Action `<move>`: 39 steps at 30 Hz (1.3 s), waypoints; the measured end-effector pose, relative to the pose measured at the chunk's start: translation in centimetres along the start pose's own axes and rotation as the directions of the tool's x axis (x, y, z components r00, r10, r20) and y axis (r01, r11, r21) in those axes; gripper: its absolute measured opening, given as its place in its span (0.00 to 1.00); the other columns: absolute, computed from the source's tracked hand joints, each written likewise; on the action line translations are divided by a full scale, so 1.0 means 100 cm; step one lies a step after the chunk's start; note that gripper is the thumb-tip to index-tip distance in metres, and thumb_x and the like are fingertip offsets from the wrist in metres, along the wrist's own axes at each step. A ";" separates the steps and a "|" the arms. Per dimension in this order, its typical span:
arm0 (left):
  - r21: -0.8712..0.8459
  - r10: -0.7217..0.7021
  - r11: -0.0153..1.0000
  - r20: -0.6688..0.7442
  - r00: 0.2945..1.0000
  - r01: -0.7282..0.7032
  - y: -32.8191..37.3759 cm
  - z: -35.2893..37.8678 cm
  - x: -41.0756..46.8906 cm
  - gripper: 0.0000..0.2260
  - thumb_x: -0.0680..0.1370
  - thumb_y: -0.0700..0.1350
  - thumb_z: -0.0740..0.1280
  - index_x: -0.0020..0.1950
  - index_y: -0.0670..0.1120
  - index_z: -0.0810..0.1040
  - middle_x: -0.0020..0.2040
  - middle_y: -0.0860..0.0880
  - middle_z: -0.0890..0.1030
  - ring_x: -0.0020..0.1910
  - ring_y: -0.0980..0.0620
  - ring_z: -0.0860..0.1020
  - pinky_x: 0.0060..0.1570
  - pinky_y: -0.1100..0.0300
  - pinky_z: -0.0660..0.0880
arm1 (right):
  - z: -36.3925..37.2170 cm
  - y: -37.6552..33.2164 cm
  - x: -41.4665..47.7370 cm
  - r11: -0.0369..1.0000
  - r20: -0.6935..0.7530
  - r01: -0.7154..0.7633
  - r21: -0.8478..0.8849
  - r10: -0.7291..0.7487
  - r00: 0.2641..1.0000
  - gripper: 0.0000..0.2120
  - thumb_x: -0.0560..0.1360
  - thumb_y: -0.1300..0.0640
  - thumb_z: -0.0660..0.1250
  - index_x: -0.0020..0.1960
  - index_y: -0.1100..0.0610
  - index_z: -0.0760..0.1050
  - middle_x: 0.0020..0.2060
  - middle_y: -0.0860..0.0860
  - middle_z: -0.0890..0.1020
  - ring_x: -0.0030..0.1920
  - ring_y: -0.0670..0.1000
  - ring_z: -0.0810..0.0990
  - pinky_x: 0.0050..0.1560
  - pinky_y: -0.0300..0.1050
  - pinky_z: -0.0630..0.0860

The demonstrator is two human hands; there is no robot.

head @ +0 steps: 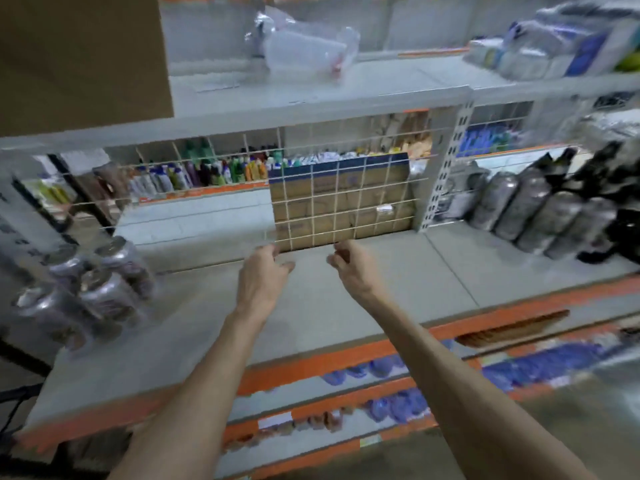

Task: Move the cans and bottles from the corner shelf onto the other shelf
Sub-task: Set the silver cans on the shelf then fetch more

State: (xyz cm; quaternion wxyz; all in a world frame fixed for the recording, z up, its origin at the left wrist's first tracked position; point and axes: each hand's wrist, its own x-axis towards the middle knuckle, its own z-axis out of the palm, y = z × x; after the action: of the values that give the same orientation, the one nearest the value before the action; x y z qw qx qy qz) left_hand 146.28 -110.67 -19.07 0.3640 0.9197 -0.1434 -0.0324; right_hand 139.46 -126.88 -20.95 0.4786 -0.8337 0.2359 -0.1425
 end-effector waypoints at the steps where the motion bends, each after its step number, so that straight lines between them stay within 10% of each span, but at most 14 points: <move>1: 0.020 0.038 0.999 0.018 0.999 -0.039 0.026 0.018 -0.002 0.23 0.76 0.48 0.73 0.69 0.42 0.76 0.65 0.42 0.80 0.64 0.42 0.78 0.63 0.51 0.74 | -0.026 0.011 0.001 1.000 -0.020 0.001 -0.015 -0.001 1.000 0.11 0.77 0.57 0.68 0.57 0.62 0.76 0.49 0.57 0.82 0.52 0.57 0.80 0.56 0.52 0.75; 20: -0.087 0.363 0.931 0.305 0.880 -0.354 0.322 0.307 0.019 0.21 0.74 0.47 0.75 0.66 0.44 0.79 0.62 0.46 0.82 0.61 0.47 0.80 0.65 0.49 0.75 | -0.378 0.213 0.045 0.959 -0.348 -0.267 -0.100 0.217 0.912 0.18 0.77 0.53 0.69 0.62 0.62 0.73 0.55 0.56 0.80 0.56 0.55 0.78 0.58 0.49 0.74; 26: -0.255 0.350 0.930 0.382 0.855 -0.267 0.365 0.394 0.057 0.24 0.72 0.48 0.77 0.66 0.44 0.78 0.62 0.46 0.82 0.60 0.48 0.80 0.63 0.50 0.76 | -0.430 0.282 0.083 0.948 -0.418 -0.318 -0.001 0.288 0.861 0.22 0.75 0.54 0.72 0.64 0.62 0.71 0.52 0.53 0.78 0.55 0.53 0.77 0.52 0.43 0.70; 33: -0.460 0.377 0.863 0.315 0.871 -0.207 0.395 0.438 0.078 0.24 0.74 0.43 0.76 0.68 0.46 0.75 0.47 0.63 0.76 0.49 0.58 0.78 0.57 0.60 0.73 | -0.461 0.319 0.117 0.979 -0.494 -0.196 0.048 0.194 0.848 0.21 0.70 0.47 0.72 0.59 0.52 0.72 0.50 0.48 0.79 0.53 0.53 0.79 0.53 0.58 0.77; 39: -0.384 0.492 0.843 0.267 0.829 -0.377 0.398 0.453 0.078 0.34 0.68 0.46 0.81 0.72 0.46 0.73 0.59 0.50 0.81 0.55 0.52 0.80 0.59 0.56 0.78 | -0.450 0.313 0.139 0.990 -0.545 -0.142 -0.015 0.111 0.831 0.35 0.68 0.47 0.76 0.70 0.59 0.69 0.62 0.56 0.76 0.62 0.53 0.74 0.62 0.50 0.72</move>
State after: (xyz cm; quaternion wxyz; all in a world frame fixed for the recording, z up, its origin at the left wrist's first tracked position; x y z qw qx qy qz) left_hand 136.76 -170.49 -24.89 0.4714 0.7702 -0.4075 -0.1356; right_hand 122.35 -180.65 -25.31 0.3776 -0.7545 0.4201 -0.3342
